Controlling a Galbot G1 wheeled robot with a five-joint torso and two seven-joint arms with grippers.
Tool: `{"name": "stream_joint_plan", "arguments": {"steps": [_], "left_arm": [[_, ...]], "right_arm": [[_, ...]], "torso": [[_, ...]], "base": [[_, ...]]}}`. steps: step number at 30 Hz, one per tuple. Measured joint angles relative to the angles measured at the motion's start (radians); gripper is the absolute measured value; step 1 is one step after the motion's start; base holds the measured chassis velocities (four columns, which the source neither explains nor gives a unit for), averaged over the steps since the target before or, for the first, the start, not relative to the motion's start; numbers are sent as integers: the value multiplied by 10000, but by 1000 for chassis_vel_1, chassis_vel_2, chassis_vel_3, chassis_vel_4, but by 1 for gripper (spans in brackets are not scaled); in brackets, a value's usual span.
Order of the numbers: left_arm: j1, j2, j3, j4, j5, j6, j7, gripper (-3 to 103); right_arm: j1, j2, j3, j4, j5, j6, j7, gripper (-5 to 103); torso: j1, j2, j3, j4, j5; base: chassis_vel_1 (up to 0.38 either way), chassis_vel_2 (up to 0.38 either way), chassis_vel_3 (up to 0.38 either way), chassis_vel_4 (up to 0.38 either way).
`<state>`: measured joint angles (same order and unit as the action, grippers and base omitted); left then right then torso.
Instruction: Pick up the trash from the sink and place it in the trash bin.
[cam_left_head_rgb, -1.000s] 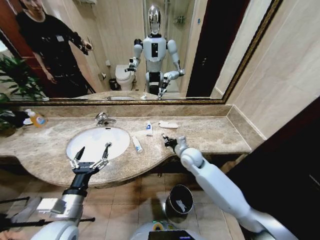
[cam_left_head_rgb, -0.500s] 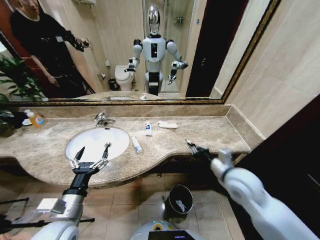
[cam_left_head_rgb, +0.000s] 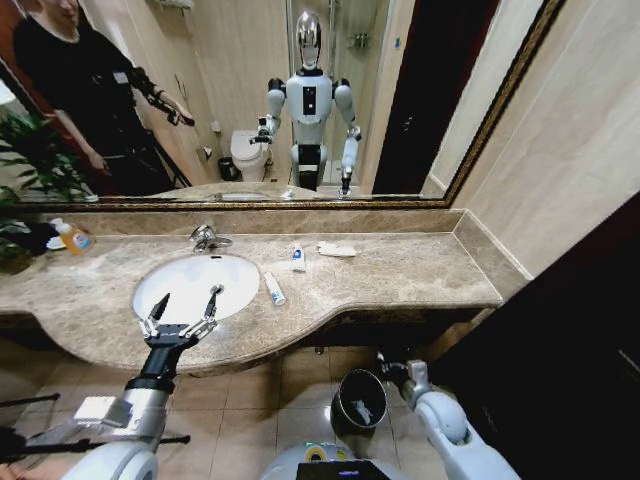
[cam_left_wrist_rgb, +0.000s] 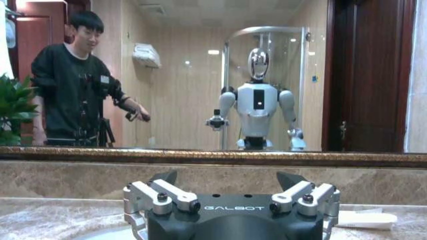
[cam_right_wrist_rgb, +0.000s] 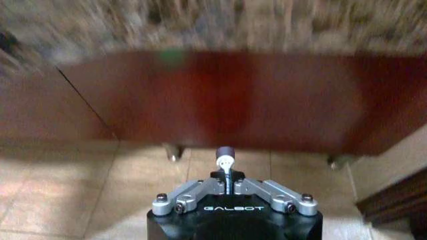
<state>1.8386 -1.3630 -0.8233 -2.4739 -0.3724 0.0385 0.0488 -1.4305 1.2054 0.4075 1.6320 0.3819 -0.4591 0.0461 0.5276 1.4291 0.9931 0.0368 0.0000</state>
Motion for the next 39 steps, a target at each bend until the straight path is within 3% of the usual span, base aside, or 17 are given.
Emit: {"name": "stream_joint_plan", "arguments": {"steps": [5,12,14,17,18,21,23,24,27,28,30,32,35,36,39], "left_arm": [[0,0,0,0,0,0,0,100],[0,0,0,0,0,0,0,100],[0,0,0,0,0,0,0,100],[0,0,0,0,0,0,0,100],[0,0,0,0,0,0,0,100],[0,0,0,0,0,0,0,100],[0,0,0,0,0,0,0,100],[0,0,0,0,0,0,0,100],[0,0,-1,-1,0,0,0,100],[0,0,-1,-1,0,0,0,100],[0,0,0,0,0,0,-1,100],[0,0,0,0,0,0,0,100],[0,0,0,0,0,0,1,100],[0,0,0,0,0,0,1,100],[0,1,0,0,0,0,0,100]], "right_arm": [[645,888,25,-1747,-1050,372,-808,3],[1089,1553,-108,-2854,-2084,695,-994,-1],[1137,1640,-125,-3012,-2191,774,-930,3],[1158,1715,-83,-3090,-2367,814,-906,19],[1158,1715,-83,-3090,-2367,814,-906,19],[1085,1608,-11,-2992,-2503,682,-833,36],[1058,1572,-4,-2972,-2516,670,-816,36],[980,1492,5,-2902,-2520,666,-770,41],[378,1117,267,-1891,-2022,786,-711,57],[378,1117,267,-1891,-2022,786,-711,57],[-381,793,994,-241,-1516,841,-823,68],[-746,742,1539,465,-1298,787,-1016,68],[-1945,823,3661,2736,-168,772,-1673,84],[-1945,823,3661,2736,-168,772,-1673,84],[-2299,860,4313,4074,523,1340,-1744,98]], "torso": [[0,0,0,1,0],[0,0,1,1,0],[0,-1,1,1,1],[0,0,0,0,-1],[0,0,0,0,-1],[0,0,0,0,0],[0,0,0,1,-1],[0,0,1,1,-1],[0,0,1,-1,3],[0,0,1,-1,3],[0,0,0,2,4],[-1,0,0,2,-4],[-1,0,0,-2,-3],[-1,0,0,-2,-3],[-2,0,0,-5,1]], "base": [[0,0,0,0],[0,0,0,0],[0,0,0,0],[0,0,0,0],[0,0,0,0],[0,0,0,0],[0,0,0,0],[0,0,0,0],[0,0,0,0],[0,0,0,0],[0,0,0,0],[0,0,0,0],[0,0,0,0],[0,0,0,0],[0,0,0,0]]}}
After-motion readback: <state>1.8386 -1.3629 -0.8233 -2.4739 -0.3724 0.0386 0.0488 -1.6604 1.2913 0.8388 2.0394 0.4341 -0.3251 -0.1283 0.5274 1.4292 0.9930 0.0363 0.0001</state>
